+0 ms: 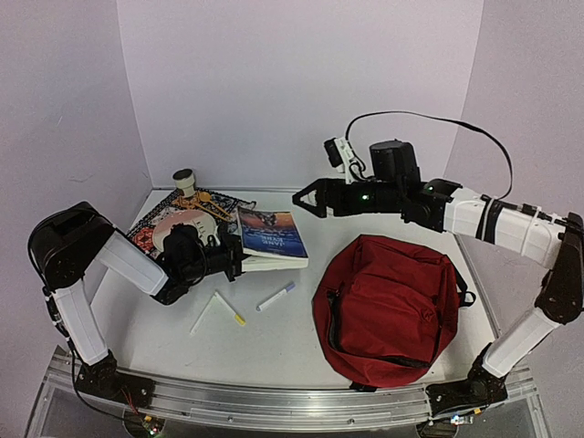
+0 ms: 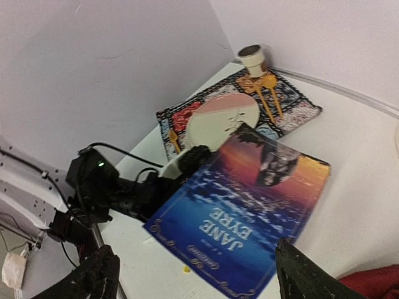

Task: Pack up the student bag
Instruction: Pass from the right arm to the left

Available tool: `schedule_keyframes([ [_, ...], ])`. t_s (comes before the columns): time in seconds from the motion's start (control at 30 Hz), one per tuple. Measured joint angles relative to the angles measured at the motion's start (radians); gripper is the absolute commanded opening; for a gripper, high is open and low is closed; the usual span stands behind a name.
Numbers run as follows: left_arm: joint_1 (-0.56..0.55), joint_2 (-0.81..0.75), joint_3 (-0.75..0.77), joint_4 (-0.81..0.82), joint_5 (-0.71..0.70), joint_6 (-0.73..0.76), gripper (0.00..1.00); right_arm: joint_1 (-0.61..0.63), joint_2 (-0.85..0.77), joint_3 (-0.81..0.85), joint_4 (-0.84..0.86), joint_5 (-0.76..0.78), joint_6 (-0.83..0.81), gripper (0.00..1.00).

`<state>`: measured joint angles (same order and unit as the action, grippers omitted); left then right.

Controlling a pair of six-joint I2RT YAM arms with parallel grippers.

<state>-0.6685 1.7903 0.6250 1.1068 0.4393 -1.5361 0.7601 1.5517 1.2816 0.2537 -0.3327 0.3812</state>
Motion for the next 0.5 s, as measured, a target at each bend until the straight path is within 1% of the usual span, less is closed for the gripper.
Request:
schedule_keyframes([
  [0.13,0.0,-0.03,0.0,-0.011,0.034,0.042,0.0,-0.063,0.0,-0.026,-0.006,-0.004,0.114,0.94],
  [0.27,0.0,-0.071,0.0,-0.006,0.077,0.076,0.0,-0.083,0.019,-0.03,0.001,-0.04,0.21,0.95],
  [0.5,-0.001,-0.125,0.0,-0.003,0.155,0.103,0.0,-0.108,0.131,-0.02,0.023,-0.122,0.309,0.94],
])
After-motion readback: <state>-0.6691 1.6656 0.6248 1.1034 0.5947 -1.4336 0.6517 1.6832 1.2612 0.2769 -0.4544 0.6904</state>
